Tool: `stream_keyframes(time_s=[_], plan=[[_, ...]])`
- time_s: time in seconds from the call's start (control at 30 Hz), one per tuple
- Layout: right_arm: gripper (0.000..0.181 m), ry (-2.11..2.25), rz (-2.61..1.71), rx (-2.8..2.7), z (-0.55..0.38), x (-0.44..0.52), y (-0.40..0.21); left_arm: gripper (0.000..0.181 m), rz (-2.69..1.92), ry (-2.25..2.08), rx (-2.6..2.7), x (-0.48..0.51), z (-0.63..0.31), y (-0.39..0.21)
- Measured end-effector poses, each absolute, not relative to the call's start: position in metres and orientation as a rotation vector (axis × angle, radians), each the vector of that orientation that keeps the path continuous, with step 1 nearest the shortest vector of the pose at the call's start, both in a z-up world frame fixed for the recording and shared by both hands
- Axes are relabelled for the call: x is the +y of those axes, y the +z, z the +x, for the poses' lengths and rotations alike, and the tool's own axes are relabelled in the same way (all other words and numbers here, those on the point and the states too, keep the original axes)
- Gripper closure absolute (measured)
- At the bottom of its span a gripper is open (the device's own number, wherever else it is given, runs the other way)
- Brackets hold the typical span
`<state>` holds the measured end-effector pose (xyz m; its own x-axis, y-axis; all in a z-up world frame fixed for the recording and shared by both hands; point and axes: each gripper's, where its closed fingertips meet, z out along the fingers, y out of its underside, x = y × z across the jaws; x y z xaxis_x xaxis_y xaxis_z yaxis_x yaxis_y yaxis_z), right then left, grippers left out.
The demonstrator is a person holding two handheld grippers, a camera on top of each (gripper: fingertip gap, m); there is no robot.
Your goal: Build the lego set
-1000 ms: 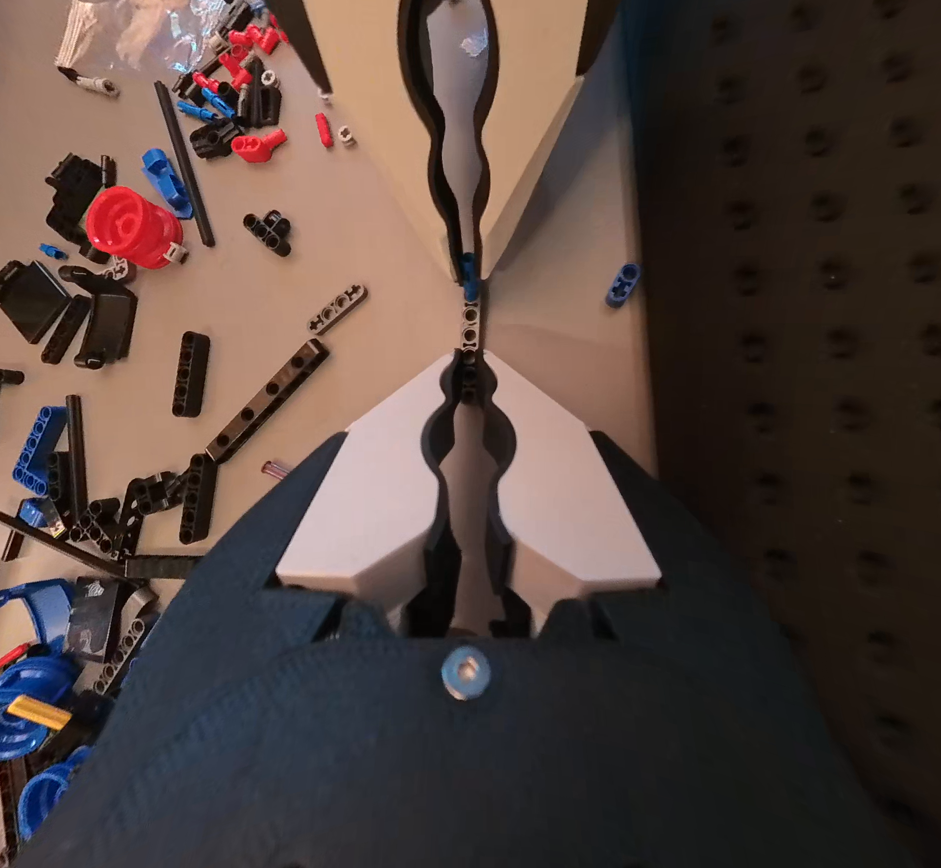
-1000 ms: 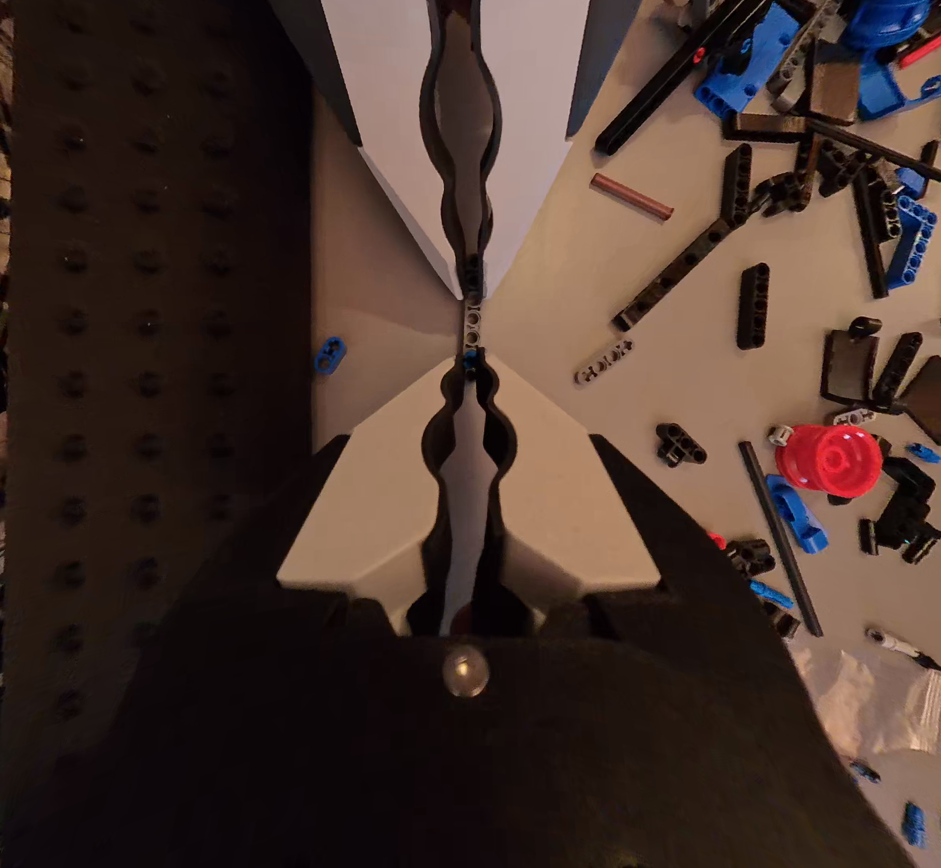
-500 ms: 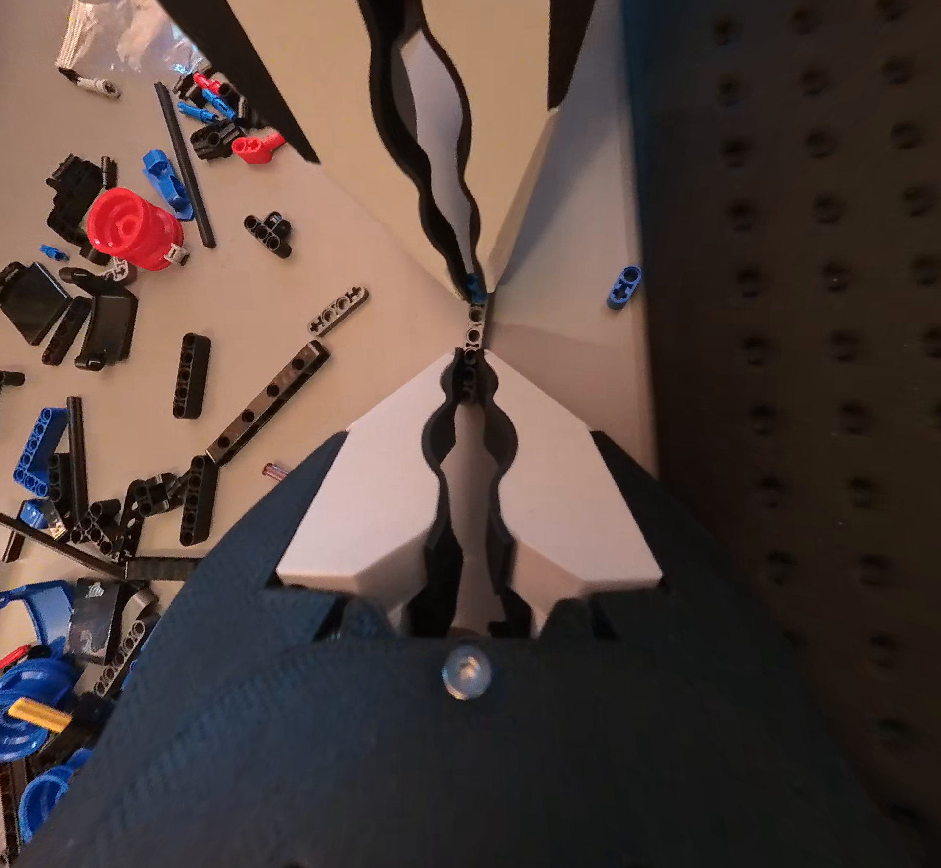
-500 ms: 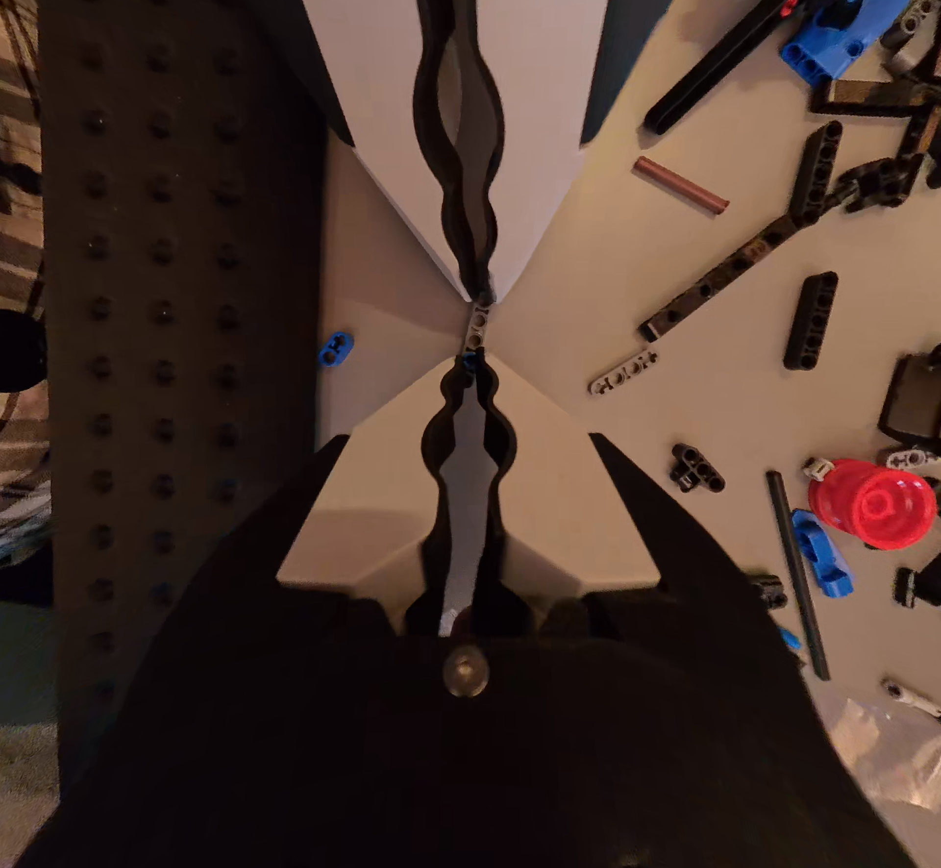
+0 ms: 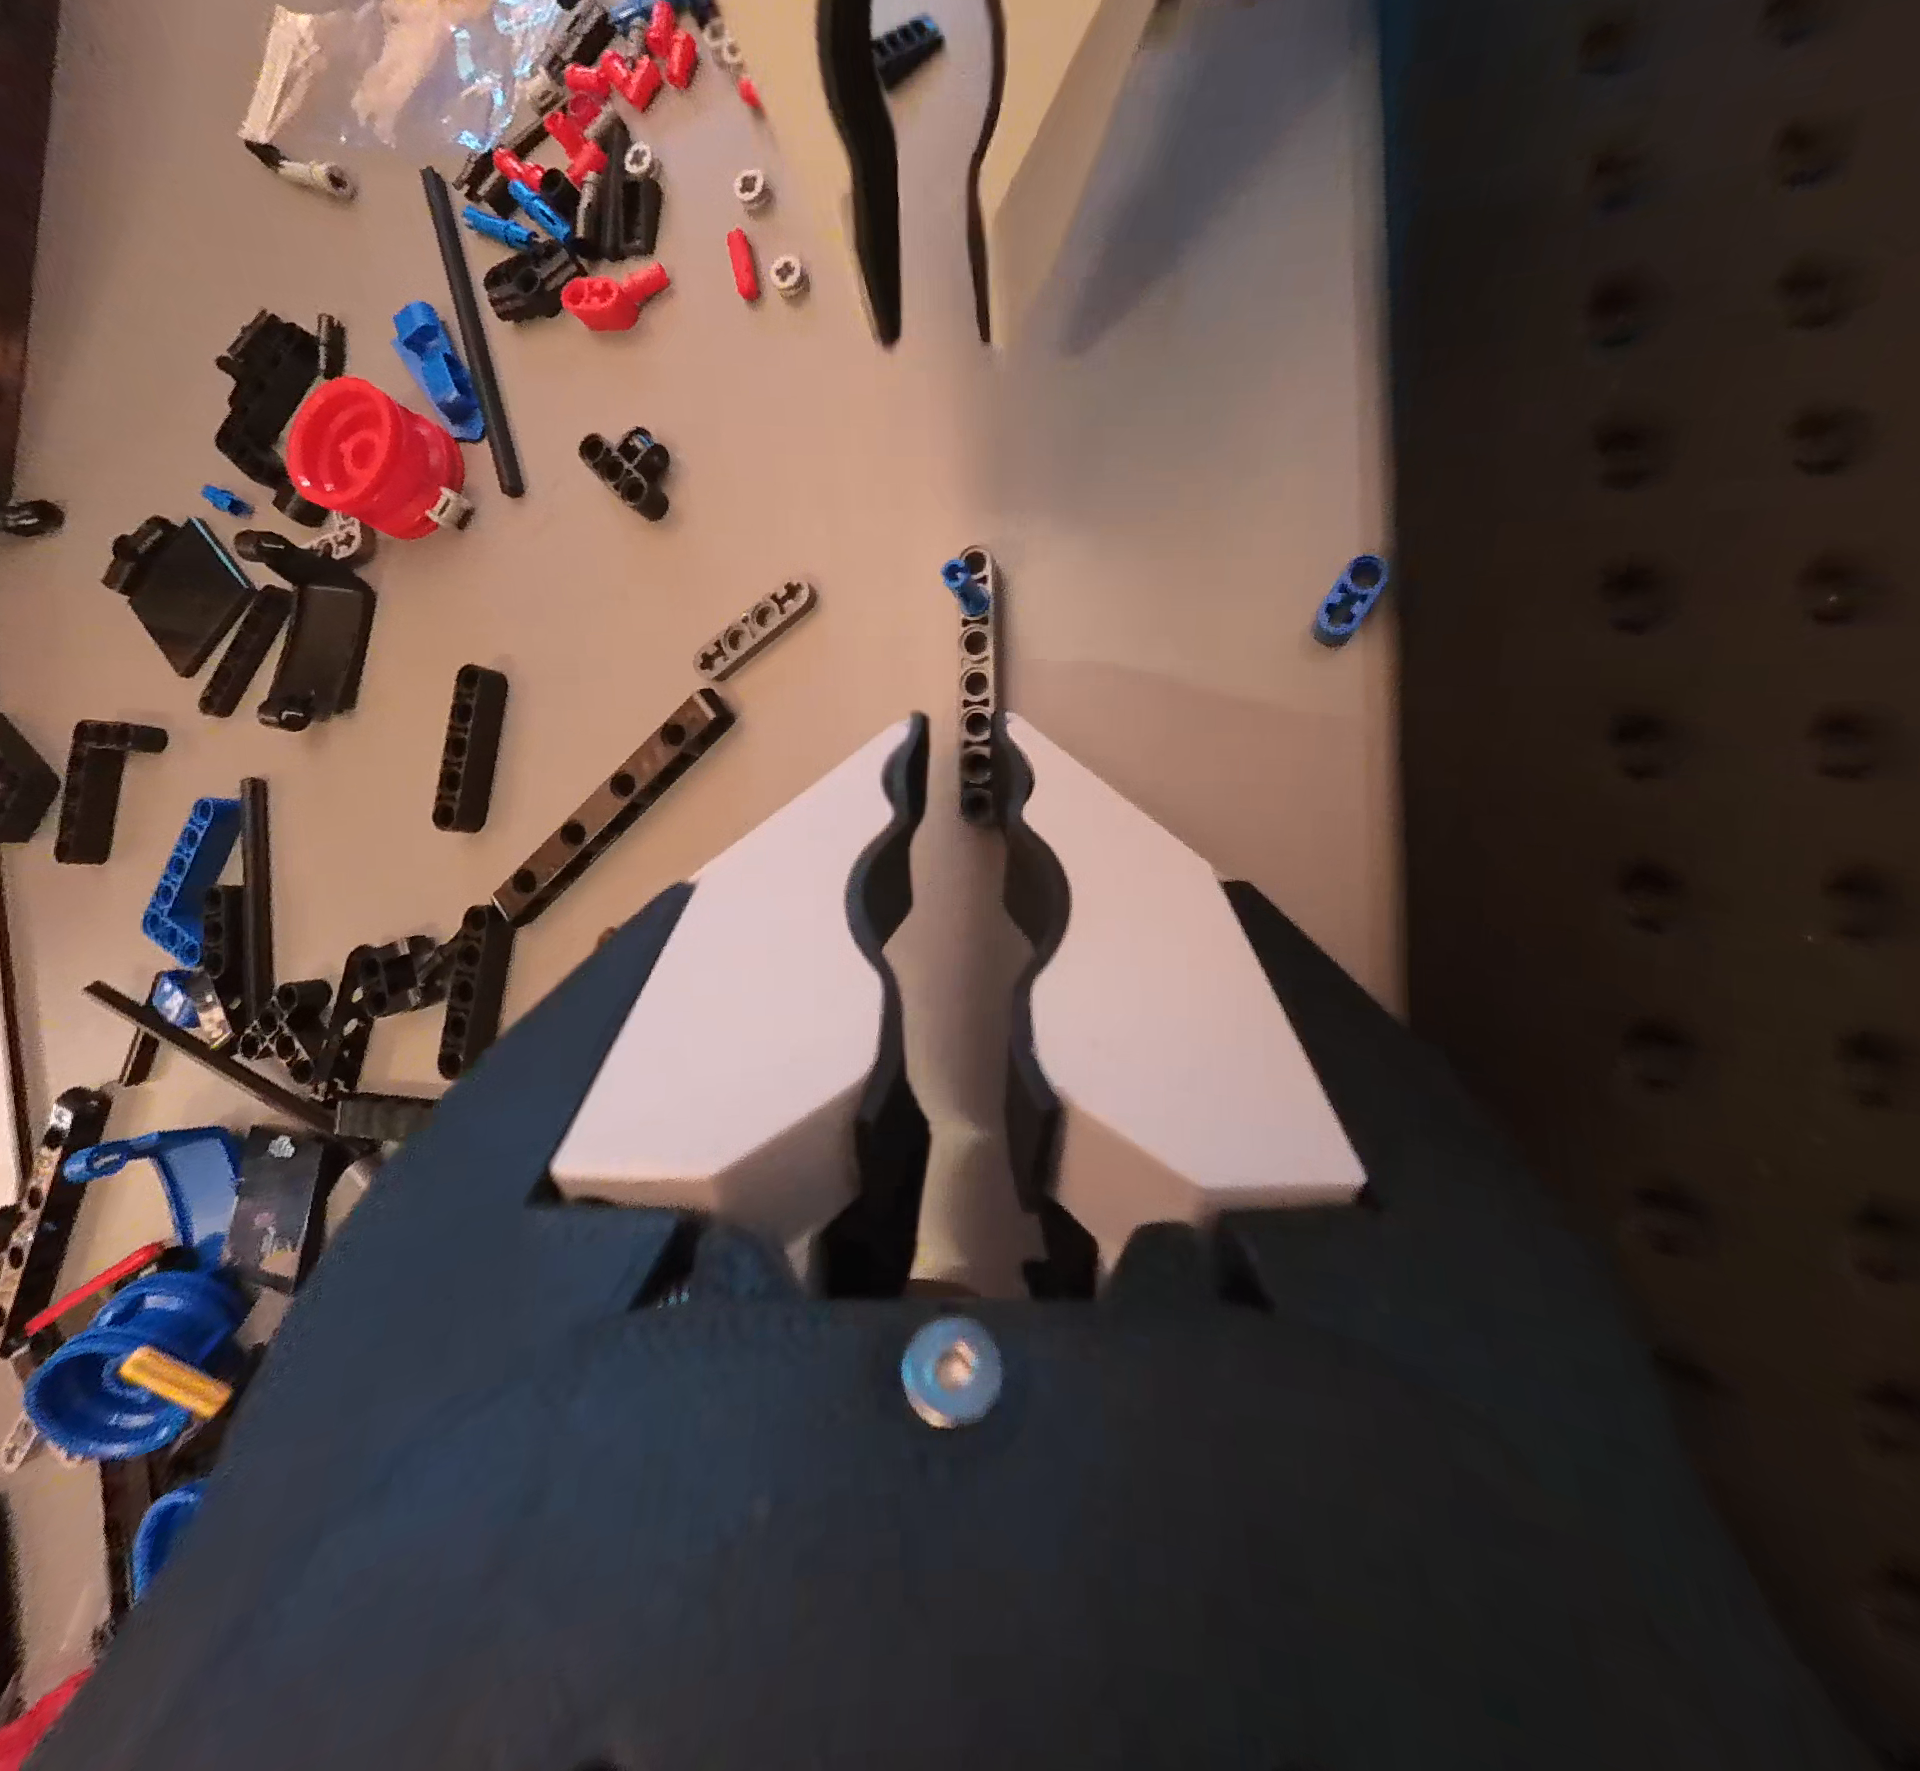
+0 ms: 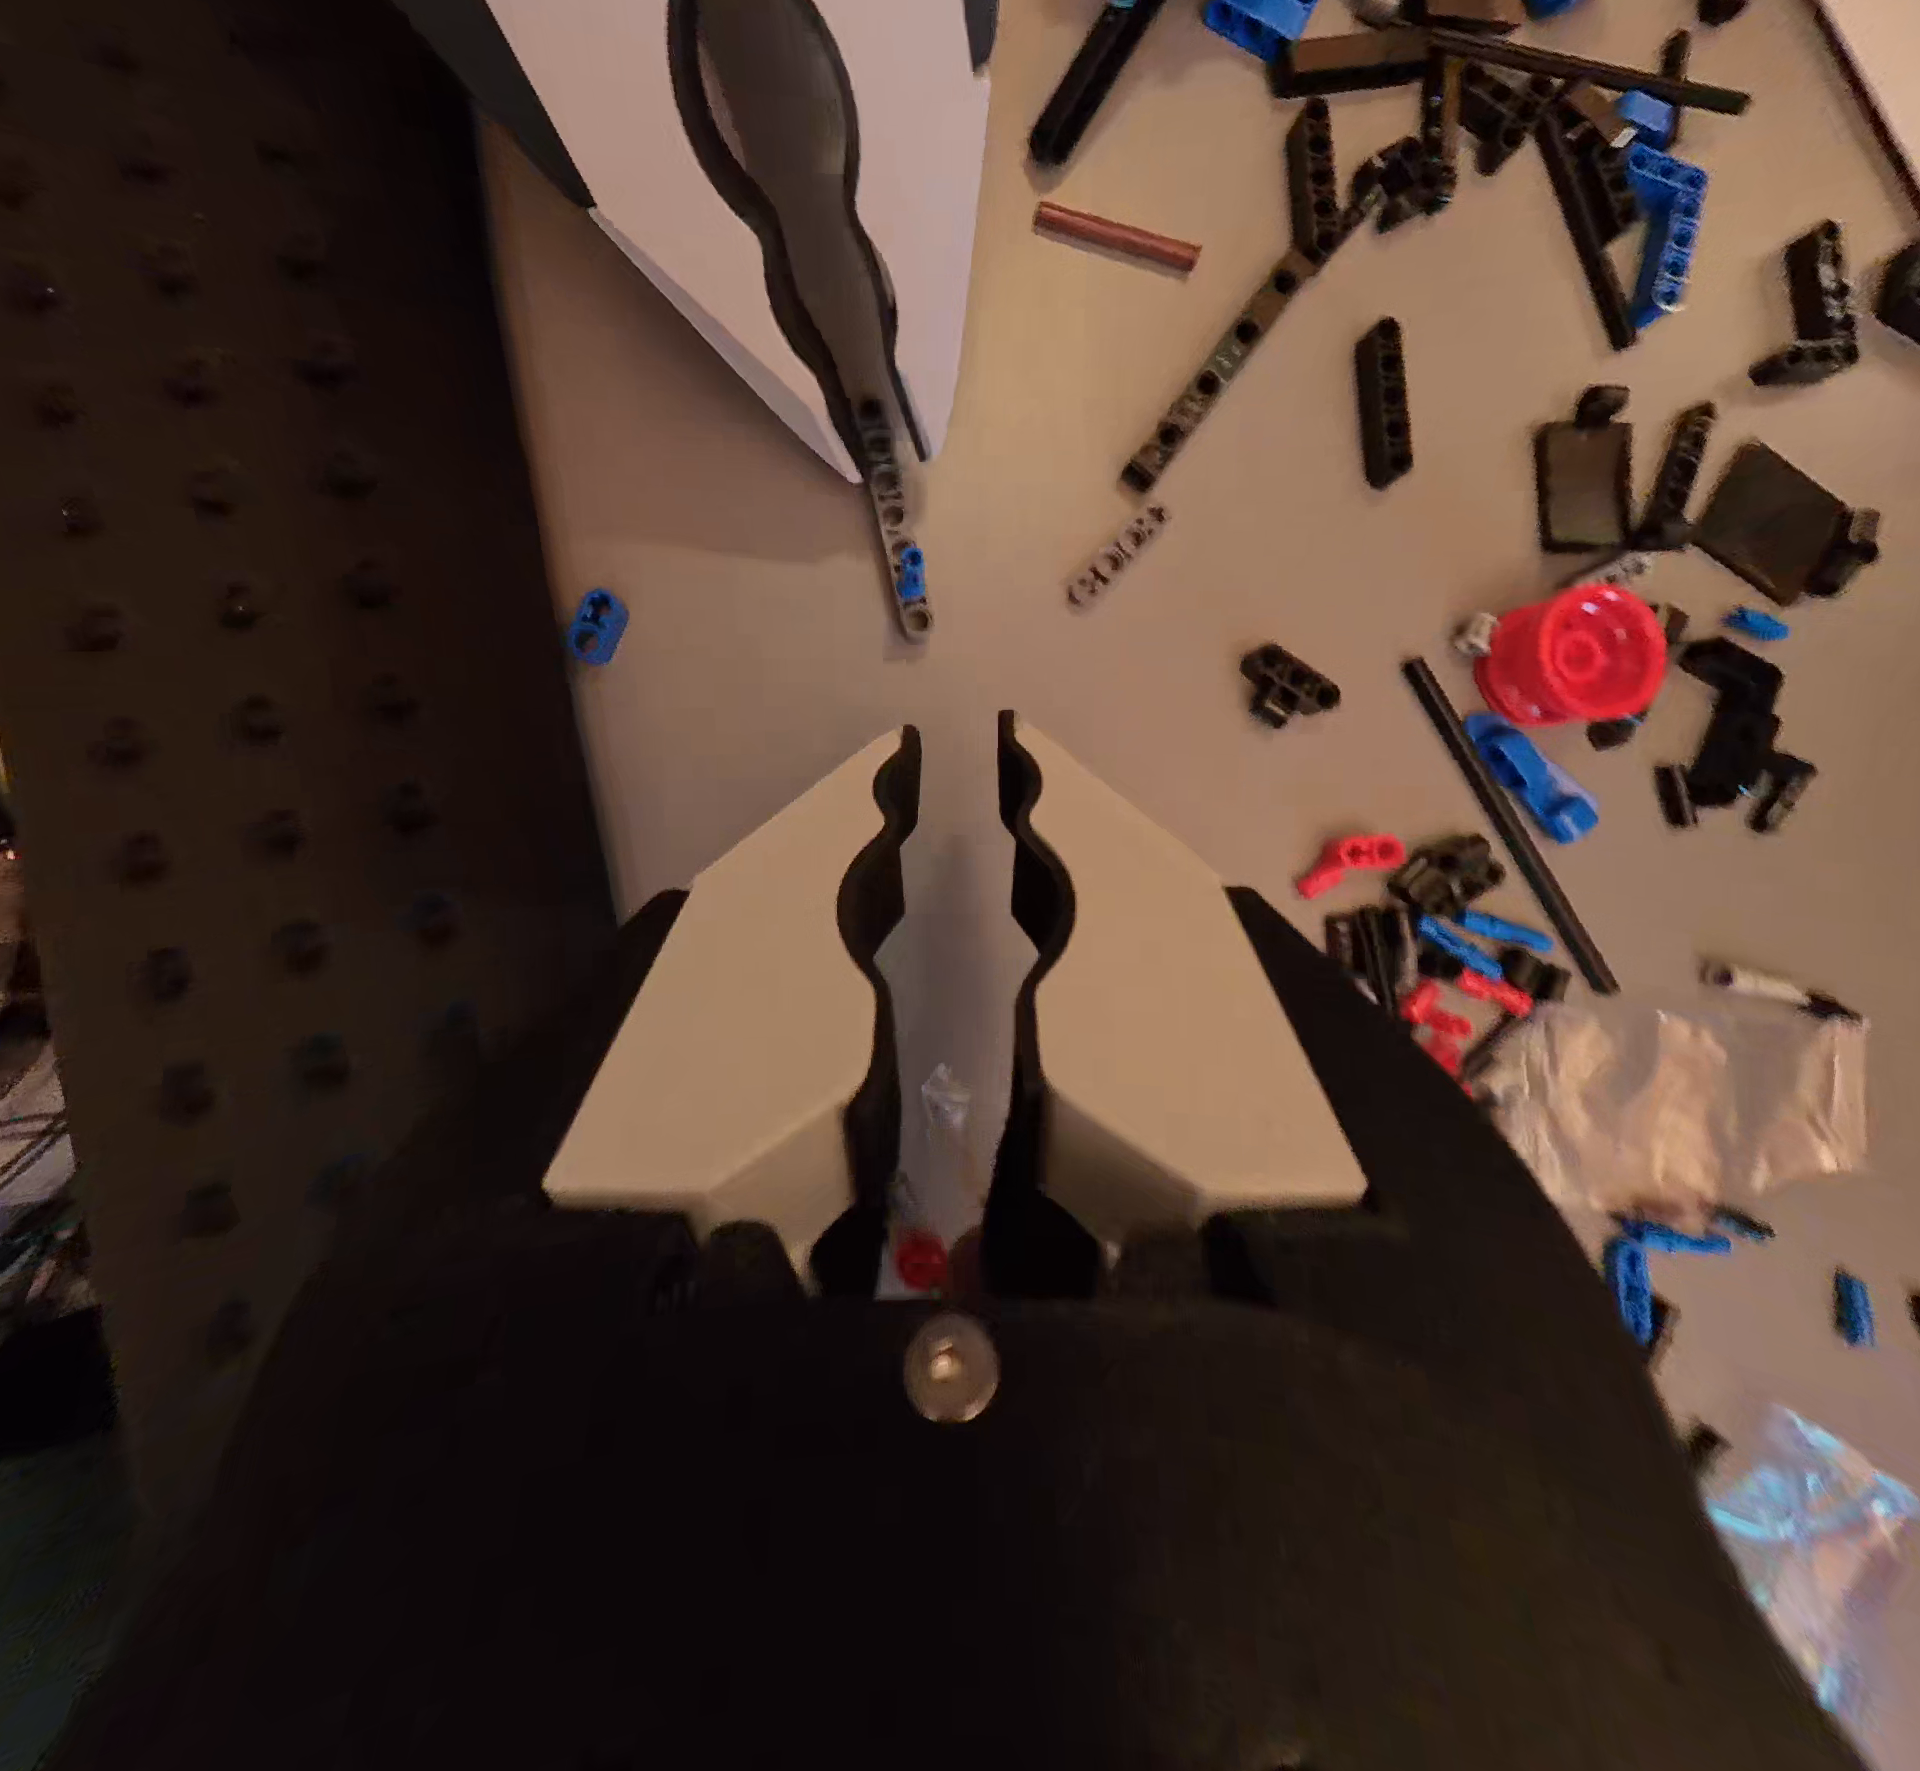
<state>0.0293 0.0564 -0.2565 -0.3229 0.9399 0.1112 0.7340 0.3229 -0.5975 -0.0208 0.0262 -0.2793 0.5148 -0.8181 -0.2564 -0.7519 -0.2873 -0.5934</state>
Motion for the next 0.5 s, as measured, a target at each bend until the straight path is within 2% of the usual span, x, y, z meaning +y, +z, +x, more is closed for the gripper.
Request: stream_keyframes(time_s=[0.1, 0.27, 0.5], plan=[[0.168, 0.601, -1.522, -2.053, 0.045, 0.073, -0.243, 0.164, -2.072, -0.168, 1.255, 0.026, -0.017, -0.275], [0.169, 0.501, -1.652, -1.855, 0.09, 0.119, -0.219, 0.162, -2.07, -0.161, 1.264, 0.025, -0.017, -0.275], [0.168, 0.321, -1.819, -1.841, 0.155, 0.145, -0.236, 0.162, -2.081, -0.164, 1.276, 0.023, -0.017, -0.279]])
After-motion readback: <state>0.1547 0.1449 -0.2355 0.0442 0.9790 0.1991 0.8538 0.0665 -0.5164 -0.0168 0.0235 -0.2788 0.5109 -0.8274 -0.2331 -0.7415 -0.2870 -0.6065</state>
